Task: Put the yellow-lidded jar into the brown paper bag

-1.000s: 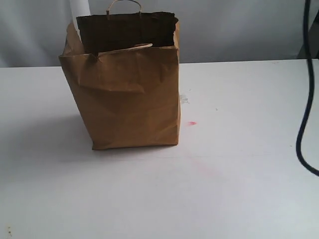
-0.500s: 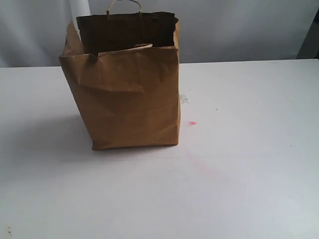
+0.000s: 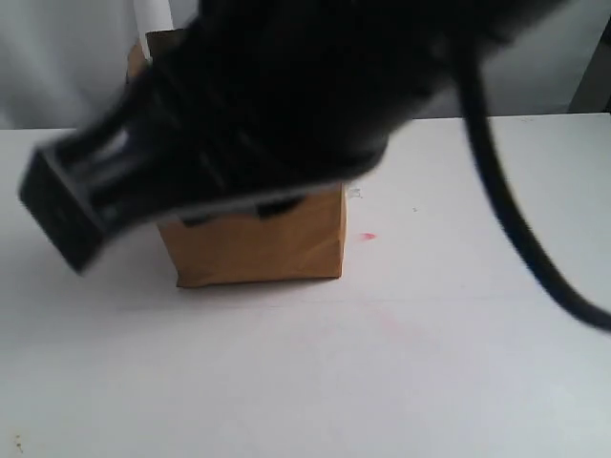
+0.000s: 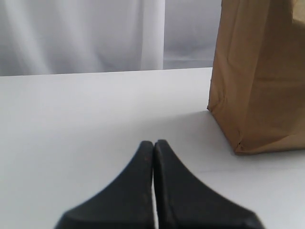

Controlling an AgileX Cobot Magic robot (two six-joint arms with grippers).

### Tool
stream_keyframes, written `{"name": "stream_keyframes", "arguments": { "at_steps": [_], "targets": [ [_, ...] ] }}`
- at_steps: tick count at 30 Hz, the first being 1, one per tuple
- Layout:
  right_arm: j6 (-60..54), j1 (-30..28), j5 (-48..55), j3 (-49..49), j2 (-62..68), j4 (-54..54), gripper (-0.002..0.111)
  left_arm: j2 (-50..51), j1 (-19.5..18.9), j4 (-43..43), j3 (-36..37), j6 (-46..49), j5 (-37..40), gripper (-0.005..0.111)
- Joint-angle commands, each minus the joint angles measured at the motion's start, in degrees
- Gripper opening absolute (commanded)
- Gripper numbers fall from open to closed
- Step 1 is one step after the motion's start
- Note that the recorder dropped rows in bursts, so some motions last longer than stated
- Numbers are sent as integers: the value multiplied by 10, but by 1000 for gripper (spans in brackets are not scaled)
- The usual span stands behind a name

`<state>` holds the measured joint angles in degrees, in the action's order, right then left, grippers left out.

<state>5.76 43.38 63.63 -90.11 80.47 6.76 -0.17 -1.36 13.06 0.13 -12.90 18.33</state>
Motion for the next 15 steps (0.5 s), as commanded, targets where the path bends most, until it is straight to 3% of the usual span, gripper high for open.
{"name": "stream_keyframes", "arguments": {
  "at_steps": [1,9,15],
  "targets": [
    [18,7,-79,118,-65,-12,0,2,2,-2,-1,-2,-6,1],
    [20,7,-158,252,-143,-12,0,2,2,-2,-1,-2,-6,1],
    [20,7,-175,293,-151,-12,0,2,2,-2,-1,-2,-6,1]
  ]
}}
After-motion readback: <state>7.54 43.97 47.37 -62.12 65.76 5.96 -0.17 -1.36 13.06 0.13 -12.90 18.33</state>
